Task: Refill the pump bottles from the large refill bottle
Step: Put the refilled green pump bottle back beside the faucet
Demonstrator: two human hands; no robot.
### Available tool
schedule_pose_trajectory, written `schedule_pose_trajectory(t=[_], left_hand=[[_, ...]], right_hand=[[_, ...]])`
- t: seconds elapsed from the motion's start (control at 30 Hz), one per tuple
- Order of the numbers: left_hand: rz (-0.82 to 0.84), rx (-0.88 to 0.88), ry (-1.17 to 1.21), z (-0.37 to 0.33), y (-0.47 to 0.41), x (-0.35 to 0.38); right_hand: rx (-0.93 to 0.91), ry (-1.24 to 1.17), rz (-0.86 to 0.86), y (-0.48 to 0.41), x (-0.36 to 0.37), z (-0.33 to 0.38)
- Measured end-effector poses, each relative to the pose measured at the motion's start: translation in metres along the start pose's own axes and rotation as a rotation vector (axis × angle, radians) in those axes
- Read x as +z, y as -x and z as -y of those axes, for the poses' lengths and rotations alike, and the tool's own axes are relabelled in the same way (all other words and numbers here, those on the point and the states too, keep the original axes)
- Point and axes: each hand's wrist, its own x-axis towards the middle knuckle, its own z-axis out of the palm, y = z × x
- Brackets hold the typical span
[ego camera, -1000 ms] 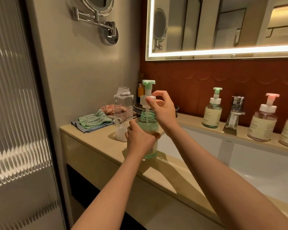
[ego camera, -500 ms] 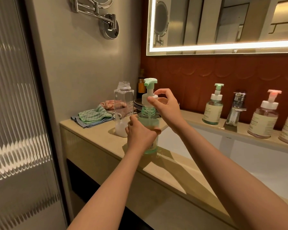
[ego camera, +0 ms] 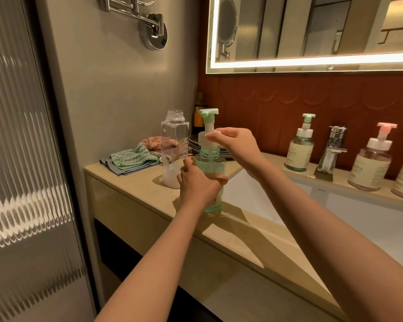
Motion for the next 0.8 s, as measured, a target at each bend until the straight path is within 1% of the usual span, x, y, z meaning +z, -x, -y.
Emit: schedule_pose_trajectory(t=[0.07, 0.17, 0.27, 0.3, 0.37, 0.43, 0.47, 0.5, 0.53, 0.6, 0.63, 0.67, 0.73, 0.77, 0.8], left_hand=[[0.004, -0.005, 0.001, 0.0, 0.0, 0.0], [0.007, -0.009, 0.001, 0.0, 0.0, 0.0], [0.014, -0.004, 0.005, 0.0, 0.001, -0.001], [0.018, -0.001, 0.009, 0.0, 0.001, -0.001], [0.017, 0.002, 0.007, 0.0, 0.002, -0.001], [0.01, 0.002, -0.001, 0.0, 0.002, -0.001], [0.009, 0.0, -0.004, -0.001, 0.002, -0.001], [0.011, 0.0, -0.008, -0.001, 0.002, -0.001], [0.012, 0.002, -0.014, -0.001, 0.002, -0.001], [0.013, 0.009, -0.015, -0.001, 0.003, -0.002], [0.015, 0.013, -0.008, 0.0, 0.002, -0.002], [0.017, 0.02, 0.001, 0.001, 0.002, -0.002], [0.02, 0.039, 0.006, 0.001, 0.003, -0.001], [0.022, 0.044, -0.003, 0.001, 0.003, -0.001], [0.022, 0.044, -0.015, 0.001, 0.003, -0.001]], right_hand=[[0.005, 0.079, -0.002, 0.001, 0.002, -0.003], [0.048, 0.129, -0.059, 0.004, 0.003, -0.008], [0.086, 0.296, -0.082, 0.003, 0.005, -0.011], [0.108, 0.286, -0.053, 0.003, 0.005, -0.009], [0.131, 0.146, 0.07, 0.003, 0.003, -0.005], [0.105, 0.003, 0.207, 0.005, -0.001, -0.002], [0.079, -0.006, 0.233, 0.006, -0.003, -0.002], [0.057, 0.025, 0.207, 0.007, -0.002, -0.001], [0.038, 0.098, 0.143, 0.006, -0.002, -0.001], [0.039, 0.313, 0.03, 0.001, 0.001, 0.0], [0.052, 0.362, 0.031, 0.001, 0.003, 0.002], [0.068, 0.338, 0.07, 0.001, 0.004, 0.003], [0.088, 0.157, 0.163, 0.002, 0.004, 0.008], [0.072, 0.113, 0.183, 0.003, 0.003, 0.008], [0.043, 0.142, 0.166, 0.004, 0.002, 0.007]])
